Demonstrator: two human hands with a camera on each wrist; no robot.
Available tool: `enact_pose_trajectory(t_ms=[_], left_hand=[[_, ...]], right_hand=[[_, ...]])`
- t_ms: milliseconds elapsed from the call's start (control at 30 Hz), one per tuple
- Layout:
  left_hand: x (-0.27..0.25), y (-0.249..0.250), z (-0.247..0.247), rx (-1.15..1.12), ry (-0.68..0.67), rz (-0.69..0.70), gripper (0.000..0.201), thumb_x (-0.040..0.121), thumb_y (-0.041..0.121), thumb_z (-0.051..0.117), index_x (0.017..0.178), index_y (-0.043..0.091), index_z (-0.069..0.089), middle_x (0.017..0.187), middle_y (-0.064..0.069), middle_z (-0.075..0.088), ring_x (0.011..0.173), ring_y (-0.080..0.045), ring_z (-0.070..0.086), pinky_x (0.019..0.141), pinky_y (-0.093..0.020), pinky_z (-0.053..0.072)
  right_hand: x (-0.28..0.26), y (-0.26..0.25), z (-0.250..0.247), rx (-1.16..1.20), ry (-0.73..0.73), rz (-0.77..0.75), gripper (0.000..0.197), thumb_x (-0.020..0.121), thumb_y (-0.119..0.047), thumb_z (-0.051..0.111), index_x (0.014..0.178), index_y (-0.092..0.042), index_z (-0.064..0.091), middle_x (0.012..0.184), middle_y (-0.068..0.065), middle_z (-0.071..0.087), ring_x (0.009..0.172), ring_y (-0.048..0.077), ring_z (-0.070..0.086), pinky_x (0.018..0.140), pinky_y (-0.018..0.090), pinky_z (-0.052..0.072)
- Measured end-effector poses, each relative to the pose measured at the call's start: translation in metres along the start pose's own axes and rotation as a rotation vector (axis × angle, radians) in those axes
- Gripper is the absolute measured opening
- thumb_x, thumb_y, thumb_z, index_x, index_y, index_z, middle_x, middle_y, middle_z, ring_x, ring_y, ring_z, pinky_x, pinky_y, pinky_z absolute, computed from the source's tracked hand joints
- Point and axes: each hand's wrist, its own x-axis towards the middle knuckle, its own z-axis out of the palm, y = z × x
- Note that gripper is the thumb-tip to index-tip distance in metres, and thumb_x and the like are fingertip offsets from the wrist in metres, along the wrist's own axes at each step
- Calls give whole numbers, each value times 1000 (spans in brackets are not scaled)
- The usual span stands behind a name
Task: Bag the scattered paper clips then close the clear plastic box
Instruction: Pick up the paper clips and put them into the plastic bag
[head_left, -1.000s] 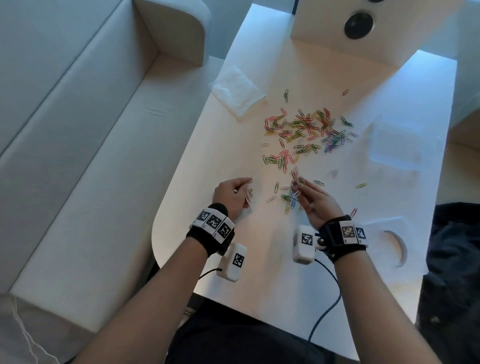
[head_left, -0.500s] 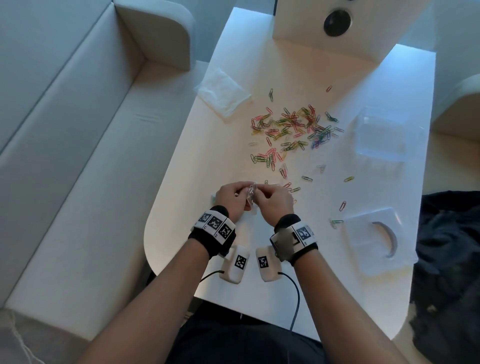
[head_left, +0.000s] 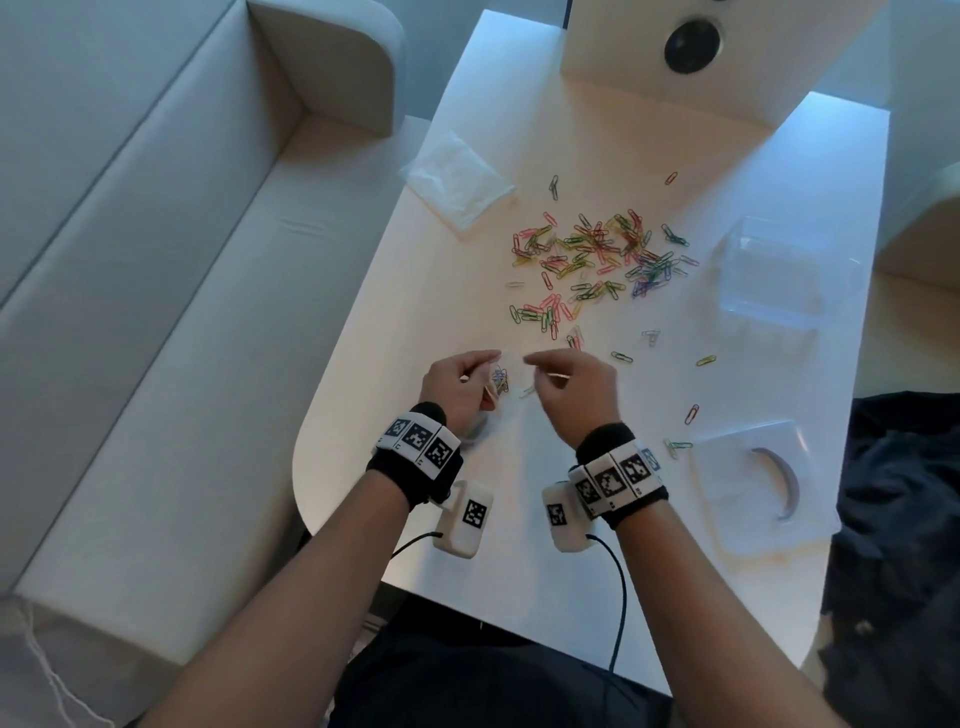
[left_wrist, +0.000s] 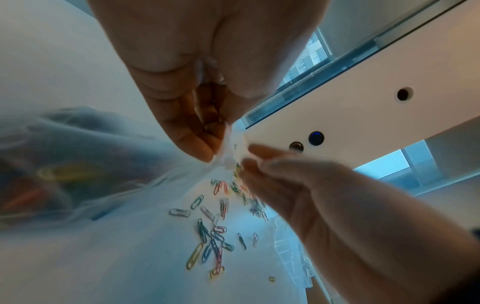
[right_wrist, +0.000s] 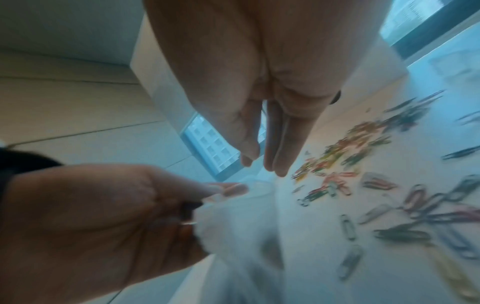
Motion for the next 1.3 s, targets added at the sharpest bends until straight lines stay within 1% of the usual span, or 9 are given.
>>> enact_pose_trajectory(t_ms=[67,167,300,533,667,900,1033,1133,1300], left_hand=[[0,0,-7,-29,8,-16,22,95,16,56,99,30,73,84,1,72,86,-30,71,90,-42,56],[0,-1,-20,-74,32,-24,23,94,17,57,93,34,72,83,0,73,84,-24,70,91,-42,55],[0,-4,-31,-129,55,-37,22,95,12,56,99,27,72,88,-5,70,83,-26,67,77,-35,58],[3,-11,-39,-125,58,-51,22,95,12,55,102,26,72,87,-9,70,74,-24,67,76,-36,59],[4,-14,-40,-113,58,-51,23,95,13,55,102,27,72,84,-6,70,73,-24,68,78,-37,59],[6,-11,-41,-107,68,-51,22,95,13,56,100,28,71,82,-3,68,72,-23,68,79,-40,60],[7,-7,-37,-89,62,-52,24,94,16,57,93,35,71,86,0,70,80,-22,68,82,-42,60],[8,-8,-30,-72,55,-65,24,92,19,59,88,39,72,90,4,73,90,-23,71,87,-45,58],[5,-5,-17,-83,41,-81,20,95,14,57,106,20,72,83,1,70,79,-21,69,80,-41,60]], right_hand=[[-2,27,-8,-89,49,166,38,81,-17,71,118,-17,67,109,5,67,89,14,65,92,28,53],[-13,63,-10,-230,-100,516,93,71,-31,83,147,-14,32,137,18,36,115,31,54,103,34,41],[-2,78,15,-223,-1,422,110,62,-27,90,149,-7,26,132,19,29,115,32,49,105,30,38],[82,62,34,-336,-12,191,89,67,-30,86,141,-14,39,129,16,32,105,32,52,102,41,47],[109,53,38,-505,-97,76,57,84,-27,71,136,-16,51,137,19,36,118,37,46,102,43,43],[117,60,29,-437,-21,-92,14,84,-7,69,96,-6,77,97,13,70,88,29,65,86,30,53],[111,73,11,-128,43,232,14,77,-17,78,90,-14,79,88,3,76,85,17,69,90,25,53],[94,76,-1,468,31,537,10,78,-8,77,88,-11,78,90,7,76,93,22,71,87,28,57],[48,37,-4,1126,-64,626,19,89,7,57,106,4,64,103,16,70,97,21,68,81,22,58]])
